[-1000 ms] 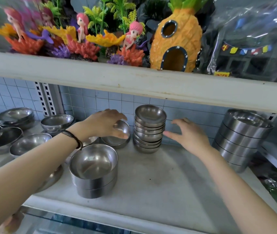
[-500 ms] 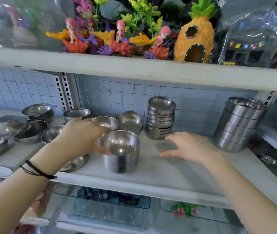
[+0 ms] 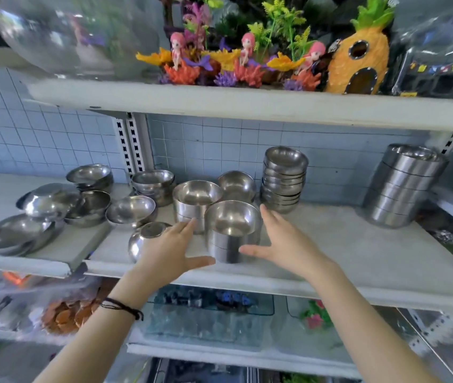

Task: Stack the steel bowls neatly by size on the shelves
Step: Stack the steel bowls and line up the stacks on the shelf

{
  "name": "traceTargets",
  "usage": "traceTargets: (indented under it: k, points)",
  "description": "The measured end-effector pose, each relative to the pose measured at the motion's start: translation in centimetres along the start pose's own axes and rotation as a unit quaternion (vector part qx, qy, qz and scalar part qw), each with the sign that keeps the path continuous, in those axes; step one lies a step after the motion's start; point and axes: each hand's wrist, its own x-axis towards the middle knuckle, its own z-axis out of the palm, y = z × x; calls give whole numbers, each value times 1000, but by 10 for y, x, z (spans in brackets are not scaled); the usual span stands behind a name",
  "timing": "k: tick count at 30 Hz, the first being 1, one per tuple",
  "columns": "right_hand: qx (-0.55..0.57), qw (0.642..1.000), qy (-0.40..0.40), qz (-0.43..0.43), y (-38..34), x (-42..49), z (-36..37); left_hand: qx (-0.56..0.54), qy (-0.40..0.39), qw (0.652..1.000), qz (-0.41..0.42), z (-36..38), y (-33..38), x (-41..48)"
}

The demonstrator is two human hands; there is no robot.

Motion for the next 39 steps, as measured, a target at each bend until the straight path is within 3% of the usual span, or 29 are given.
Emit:
traceTargets:
  k: [3, 7, 13, 19, 26, 39]
  points:
    - [68, 997, 23, 8, 5, 12, 15, -107, 11, 994, -22, 16, 5, 11]
    - [149, 988, 45, 2, 17, 27, 29, -288, 52, 956, -28, 42, 10, 27]
    - [330, 943, 38, 11, 39, 39, 51, -420, 118, 899, -37, 75, 15, 41]
    - [390, 921, 17, -1, 49, 48, 71, -468, 167, 867, -41, 91, 17, 43]
    - [437, 898, 44, 20, 50, 50, 82, -518, 145, 842, -41, 102, 15, 45]
    - [444, 888, 118, -18, 18, 53, 30, -462, 192, 865, 27, 34, 11, 49]
